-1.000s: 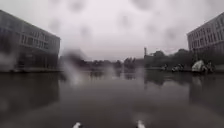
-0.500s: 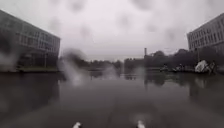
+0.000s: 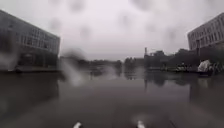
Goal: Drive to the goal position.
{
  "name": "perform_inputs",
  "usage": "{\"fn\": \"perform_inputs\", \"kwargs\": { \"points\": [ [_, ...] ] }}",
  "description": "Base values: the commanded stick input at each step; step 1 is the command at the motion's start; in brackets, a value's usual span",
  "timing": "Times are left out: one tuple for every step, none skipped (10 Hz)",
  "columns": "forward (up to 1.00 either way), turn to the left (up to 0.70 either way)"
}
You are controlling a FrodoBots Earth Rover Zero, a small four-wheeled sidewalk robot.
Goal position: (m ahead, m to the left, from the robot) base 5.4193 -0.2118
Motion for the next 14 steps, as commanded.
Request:
{"fn": "perform_inputs", "kwargs": {
  "points": [
    [0.7, 0.01],
    [0.7, 0.01],
    [0.7, 0.01],
    [0.7, 0.01],
    [0.7, 0.01],
    [0.7, 0.01],
    [0.7, 0.01],
    [0.7, 0.01],
    [0.7, 0.01],
    [0.7, -0.05],
    [0.7, -0.13],
    [0.69, -0.13],
    [0.68, -0.13],
    [0.68, -0.12]
  ]
}}
